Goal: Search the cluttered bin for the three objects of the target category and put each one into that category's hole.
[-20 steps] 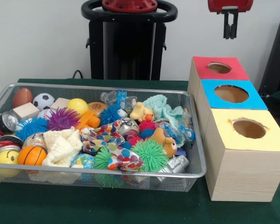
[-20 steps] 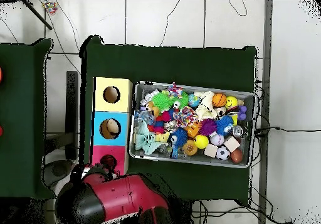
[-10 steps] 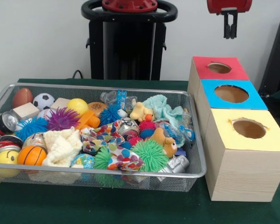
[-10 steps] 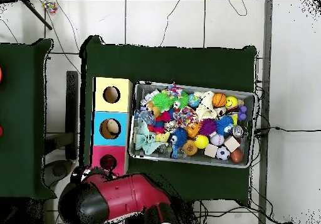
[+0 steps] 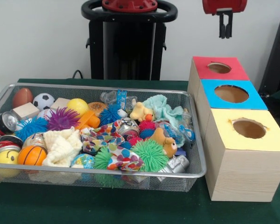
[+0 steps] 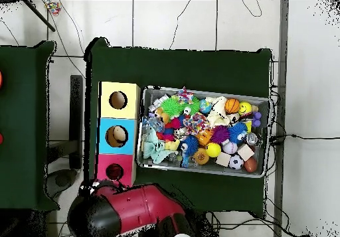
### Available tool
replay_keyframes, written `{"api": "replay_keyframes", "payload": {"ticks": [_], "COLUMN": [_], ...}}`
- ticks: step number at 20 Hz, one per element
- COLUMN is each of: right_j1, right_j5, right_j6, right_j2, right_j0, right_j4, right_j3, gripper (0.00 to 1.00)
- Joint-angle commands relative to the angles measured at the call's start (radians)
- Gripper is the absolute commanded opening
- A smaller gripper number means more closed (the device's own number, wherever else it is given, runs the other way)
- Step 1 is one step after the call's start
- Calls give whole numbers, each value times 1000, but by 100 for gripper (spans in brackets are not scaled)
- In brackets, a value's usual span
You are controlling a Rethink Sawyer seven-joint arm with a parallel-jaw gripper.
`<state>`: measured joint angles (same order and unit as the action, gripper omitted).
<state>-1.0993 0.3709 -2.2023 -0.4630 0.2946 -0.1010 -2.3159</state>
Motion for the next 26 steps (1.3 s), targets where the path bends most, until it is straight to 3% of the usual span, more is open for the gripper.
{"api": "replay_keyframes", "payload": {"ticks": [1, 4, 7, 14, 18, 26], "right_j1": [139, 217, 262, 331, 387, 532], "right_j5": [112, 102, 121, 193, 250, 419], "right_j6": [119, 101, 93, 121, 111, 75], "right_j2": [73, 113, 128, 83, 95, 120], "right_j0": [78, 101, 128, 181, 151, 58], "right_j4": [-198, -280, -315, -321, -344, -328], "right_j3": [133, 217, 288, 421, 533, 854], "gripper": [0, 0, 0, 0, 0, 0]}}
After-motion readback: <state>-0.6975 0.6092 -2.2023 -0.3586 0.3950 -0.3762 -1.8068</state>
